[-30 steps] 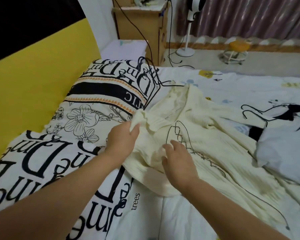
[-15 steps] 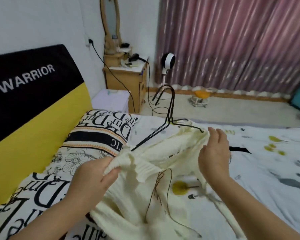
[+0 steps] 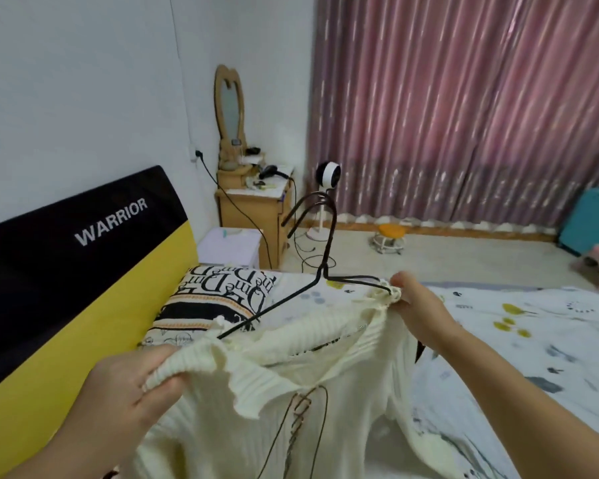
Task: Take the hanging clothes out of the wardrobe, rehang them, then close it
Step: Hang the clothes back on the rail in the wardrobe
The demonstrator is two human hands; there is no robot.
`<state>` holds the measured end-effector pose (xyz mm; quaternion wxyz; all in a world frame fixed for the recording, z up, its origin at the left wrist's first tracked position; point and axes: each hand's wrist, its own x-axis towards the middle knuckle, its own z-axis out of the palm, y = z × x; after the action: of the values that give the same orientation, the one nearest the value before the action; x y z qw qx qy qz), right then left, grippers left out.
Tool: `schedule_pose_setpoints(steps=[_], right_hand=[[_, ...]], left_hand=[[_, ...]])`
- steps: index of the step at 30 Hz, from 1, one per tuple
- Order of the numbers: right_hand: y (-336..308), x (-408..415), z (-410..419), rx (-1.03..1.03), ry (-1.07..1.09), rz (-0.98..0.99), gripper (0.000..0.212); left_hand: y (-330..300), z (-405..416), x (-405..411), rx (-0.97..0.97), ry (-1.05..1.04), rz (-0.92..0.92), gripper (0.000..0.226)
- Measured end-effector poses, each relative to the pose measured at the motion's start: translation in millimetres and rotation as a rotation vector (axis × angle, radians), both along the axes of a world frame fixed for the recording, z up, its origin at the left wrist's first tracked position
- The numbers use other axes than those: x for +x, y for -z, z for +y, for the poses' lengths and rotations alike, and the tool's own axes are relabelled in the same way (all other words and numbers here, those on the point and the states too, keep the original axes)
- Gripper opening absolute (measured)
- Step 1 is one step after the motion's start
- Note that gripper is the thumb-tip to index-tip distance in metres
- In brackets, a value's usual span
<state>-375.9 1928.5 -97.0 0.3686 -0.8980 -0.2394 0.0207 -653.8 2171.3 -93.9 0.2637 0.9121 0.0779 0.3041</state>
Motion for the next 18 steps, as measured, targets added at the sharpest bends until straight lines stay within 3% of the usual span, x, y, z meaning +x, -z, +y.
schedule_pose_setpoints(steps=[4,7,11,13,18], right_hand=[[-27.9,-35.8,-8.5,-0.017,0.0,-0.053,0.014],[-46.9,-66.8,-17.3,-0.016,-0.007,-0.118,0.018],[-77.9,-102.1,-32.0,-0.066,0.031,-0.207,0.023],[-91.1,-115.2,-41.7,-0.09,0.036,-0.244,0.027],[-117.3,-139.1,-72.4,-0.09,-0.008,-0.347,0.028]], left_hand=[[-19.7,7.5,-30.3,-0.101,-0.031,0.023,0.031],[-35.1,12.2,-46.0,-0.137,-0.046,0.071,0.012],[-46.1,21.7,-60.8,-0.088,-0.106,0.174,0.024],[-53.8,19.8,-68.3,-0.103,-0.134,0.2,0.012],[-78.2,-5.3,-84.8,-0.154,-0.195,0.115,0.046]])
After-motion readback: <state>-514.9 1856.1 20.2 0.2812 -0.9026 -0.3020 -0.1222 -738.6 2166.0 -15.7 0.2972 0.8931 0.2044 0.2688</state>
